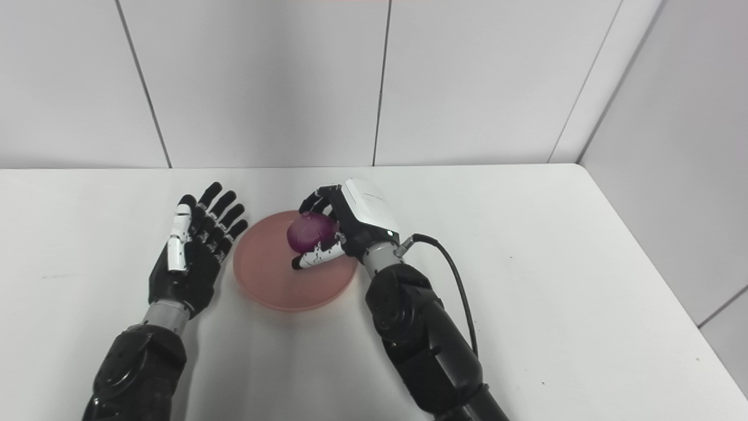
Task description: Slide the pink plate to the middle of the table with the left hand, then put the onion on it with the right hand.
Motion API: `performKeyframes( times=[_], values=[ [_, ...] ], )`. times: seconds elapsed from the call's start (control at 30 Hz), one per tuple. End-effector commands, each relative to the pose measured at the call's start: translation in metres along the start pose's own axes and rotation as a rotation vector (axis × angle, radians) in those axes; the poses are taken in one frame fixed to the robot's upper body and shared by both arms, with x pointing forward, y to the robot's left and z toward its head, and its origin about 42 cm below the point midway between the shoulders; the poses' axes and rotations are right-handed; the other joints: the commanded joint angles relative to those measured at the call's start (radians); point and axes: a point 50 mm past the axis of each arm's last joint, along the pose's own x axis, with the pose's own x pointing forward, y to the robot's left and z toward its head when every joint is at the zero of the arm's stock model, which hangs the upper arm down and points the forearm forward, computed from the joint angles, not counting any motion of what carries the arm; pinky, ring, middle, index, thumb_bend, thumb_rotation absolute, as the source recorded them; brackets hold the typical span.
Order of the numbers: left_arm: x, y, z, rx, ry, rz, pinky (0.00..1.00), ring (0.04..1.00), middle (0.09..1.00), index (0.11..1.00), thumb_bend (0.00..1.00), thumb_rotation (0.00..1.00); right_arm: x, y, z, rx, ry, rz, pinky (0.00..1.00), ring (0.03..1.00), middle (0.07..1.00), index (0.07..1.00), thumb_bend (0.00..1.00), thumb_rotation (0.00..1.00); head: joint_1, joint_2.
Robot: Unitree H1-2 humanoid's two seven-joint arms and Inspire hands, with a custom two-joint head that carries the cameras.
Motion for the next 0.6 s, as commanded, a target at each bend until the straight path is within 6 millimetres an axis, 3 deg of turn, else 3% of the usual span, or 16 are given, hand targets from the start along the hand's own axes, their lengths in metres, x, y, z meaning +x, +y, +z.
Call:
performKeyframes(
  times=[0.0,0.3,0.47,0.5,0.57],
  values=[
    [0.004,-0.014,0.013,0.001,-0.066,-0.029,0.92,0.925,0.93,0.915,0.43,1.0,0.012,-0.012,0.019,-0.001,-0.098,-0.067,0.34,0.43,0.522,0.489,0.52,0.13,0.005,-0.001],
    [0.004,-0.016,0.013,0.0,-0.075,-0.025,0.92,0.925,0.935,0.922,0.43,1.0,0.015,0.008,0.012,0.014,-0.071,-0.02,0.34,0.434,0.529,0.489,0.52,0.13,0.023,0.001],
    [0.005,-0.017,0.013,0.003,-0.075,-0.021,0.92,0.923,0.932,0.92,0.43,1.0,0.011,0.011,0.012,0.016,-0.065,-0.027,0.4,0.508,0.599,0.491,0.52,0.14,0.027,0.003],
    [0.005,-0.017,0.013,0.002,-0.074,-0.021,0.92,0.922,0.931,0.919,0.43,1.0,0.01,0.011,0.013,0.017,-0.064,-0.027,0.42,0.531,0.621,0.565,0.67,0.15,0.027,0.003],
    [0.005,-0.017,0.013,0.0,-0.074,-0.021,0.92,0.922,0.931,0.919,0.43,1.0,0.008,0.009,0.014,0.02,-0.067,-0.022,0.45,0.559,0.648,0.636,0.8,0.17,0.028,0.004]
  ],
)
